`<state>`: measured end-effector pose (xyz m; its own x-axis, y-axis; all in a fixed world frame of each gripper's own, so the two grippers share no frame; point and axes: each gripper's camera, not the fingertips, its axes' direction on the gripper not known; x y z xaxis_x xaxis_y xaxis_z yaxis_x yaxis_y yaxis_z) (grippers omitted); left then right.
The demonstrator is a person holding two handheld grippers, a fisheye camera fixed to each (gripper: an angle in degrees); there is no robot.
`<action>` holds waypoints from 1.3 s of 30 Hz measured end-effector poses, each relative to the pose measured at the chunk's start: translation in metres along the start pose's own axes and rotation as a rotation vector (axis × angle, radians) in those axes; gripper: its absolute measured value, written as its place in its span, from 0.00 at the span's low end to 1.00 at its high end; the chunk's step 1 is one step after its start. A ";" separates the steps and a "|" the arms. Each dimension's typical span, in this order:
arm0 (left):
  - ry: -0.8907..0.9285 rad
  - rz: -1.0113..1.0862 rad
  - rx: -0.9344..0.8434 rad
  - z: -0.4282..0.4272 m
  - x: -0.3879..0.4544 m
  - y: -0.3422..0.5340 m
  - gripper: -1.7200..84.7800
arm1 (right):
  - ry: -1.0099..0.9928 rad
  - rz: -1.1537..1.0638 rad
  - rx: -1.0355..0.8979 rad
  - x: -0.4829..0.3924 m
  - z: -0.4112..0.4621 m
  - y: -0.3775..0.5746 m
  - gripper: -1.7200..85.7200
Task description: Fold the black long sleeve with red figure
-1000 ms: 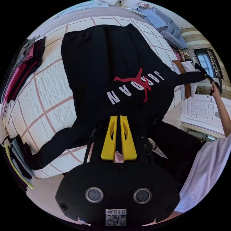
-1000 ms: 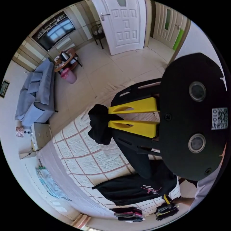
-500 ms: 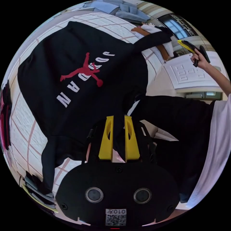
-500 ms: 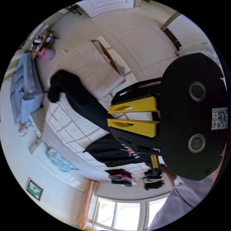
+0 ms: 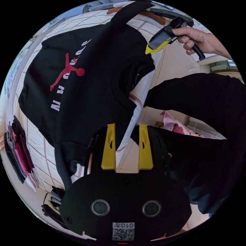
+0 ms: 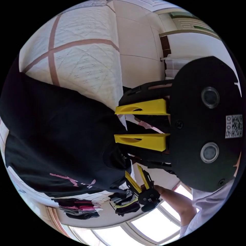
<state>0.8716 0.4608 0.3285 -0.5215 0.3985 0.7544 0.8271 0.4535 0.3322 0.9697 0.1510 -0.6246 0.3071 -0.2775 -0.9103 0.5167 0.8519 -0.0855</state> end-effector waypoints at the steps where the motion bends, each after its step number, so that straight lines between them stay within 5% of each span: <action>1: -0.012 0.003 0.001 0.002 0.001 0.001 0.13 | -0.022 0.026 0.016 0.003 0.000 -0.006 0.13; 8: -0.022 0.017 0.028 0.013 -0.010 0.008 0.05 | -0.090 0.039 -0.062 0.011 -0.019 -0.035 0.07; 16: 0.248 0.052 0.114 0.019 -0.033 0.032 0.02 | 0.006 -0.085 -0.222 0.048 -0.028 -0.065 0.06; 26: 0.424 -0.145 0.068 0.059 -0.049 0.034 0.05 | 0.233 -0.180 -0.239 0.049 -0.003 -0.086 0.06; 29: 0.482 -0.216 0.184 0.049 -0.051 0.061 0.07 | 0.234 -0.233 -0.226 0.047 -0.013 -0.075 0.05; 34: 0.429 -0.629 0.418 0.023 -0.073 0.145 0.09 | 0.271 -0.572 -0.048 -0.022 -0.037 -0.063 0.05; 39: 0.105 -1.436 0.570 -0.001 -0.106 0.305 0.13 | 0.215 -0.745 0.048 -0.088 -0.035 -0.075 0.05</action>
<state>1.1798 0.5564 0.3502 -0.7431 -0.6677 0.0439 -0.5384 0.6355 0.5534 0.8758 0.1273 -0.5529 -0.2940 -0.6734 -0.6783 0.5614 0.4526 -0.6928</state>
